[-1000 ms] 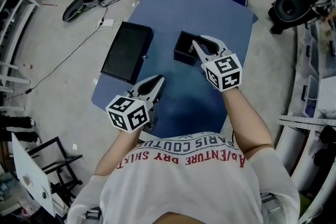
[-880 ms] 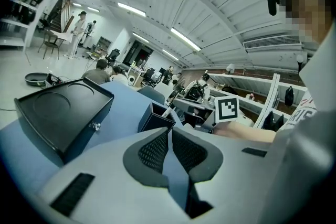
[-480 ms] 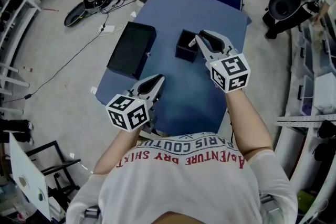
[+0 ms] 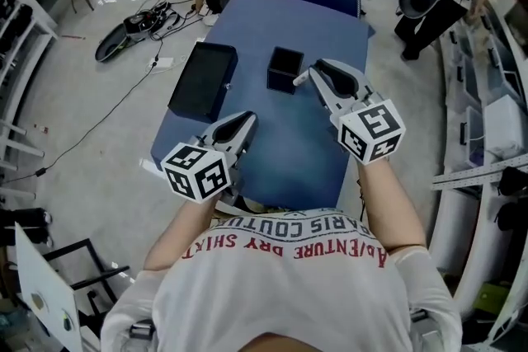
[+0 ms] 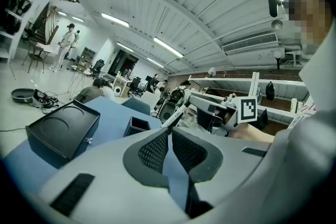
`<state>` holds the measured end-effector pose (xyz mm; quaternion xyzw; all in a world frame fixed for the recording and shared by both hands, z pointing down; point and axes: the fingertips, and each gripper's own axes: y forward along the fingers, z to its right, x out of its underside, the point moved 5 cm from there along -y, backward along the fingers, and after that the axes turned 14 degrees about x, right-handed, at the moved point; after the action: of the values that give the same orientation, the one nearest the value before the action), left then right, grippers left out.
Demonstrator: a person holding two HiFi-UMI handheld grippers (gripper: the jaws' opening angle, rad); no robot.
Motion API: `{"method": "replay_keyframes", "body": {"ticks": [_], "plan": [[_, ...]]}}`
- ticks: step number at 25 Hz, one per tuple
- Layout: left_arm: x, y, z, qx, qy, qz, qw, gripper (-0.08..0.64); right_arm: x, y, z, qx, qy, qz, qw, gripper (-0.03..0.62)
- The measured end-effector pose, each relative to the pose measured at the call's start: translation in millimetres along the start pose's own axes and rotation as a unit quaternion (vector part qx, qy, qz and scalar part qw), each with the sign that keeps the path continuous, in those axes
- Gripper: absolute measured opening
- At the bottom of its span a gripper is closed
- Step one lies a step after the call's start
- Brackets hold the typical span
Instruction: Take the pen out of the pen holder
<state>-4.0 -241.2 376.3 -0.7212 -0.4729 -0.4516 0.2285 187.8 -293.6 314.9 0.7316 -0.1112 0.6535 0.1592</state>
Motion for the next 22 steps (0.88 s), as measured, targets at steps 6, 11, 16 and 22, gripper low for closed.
{"method": "replay_keyframes", "body": {"ticks": [6,11,16,22], "plan": [[-3.0,3.6,22.1,0.034,0.017,-0.007,0.9993,0.046,6.3,-50.6,-11.8,0.01,0.018,-0.007,1.0,0.075],[-1.0,5.5,36.9,0.058,0.031,-0.018,0.9977,0.046,15.5,-83.1,-26.0,0.002,0.026,-0.022,0.999,0.075],[4.5,-0.6,47.9,0.067,0.038,-0.031,0.9965,0.046,24.9,-105.9,-37.1,0.001,0.047,-0.029,0.998,0.075],[11.5,-5.3,52.7,0.072,0.039,-0.042,0.9957,0.046,32.8,-116.2,-47.8,-0.001,0.068,-0.028,0.997,0.075]]}}
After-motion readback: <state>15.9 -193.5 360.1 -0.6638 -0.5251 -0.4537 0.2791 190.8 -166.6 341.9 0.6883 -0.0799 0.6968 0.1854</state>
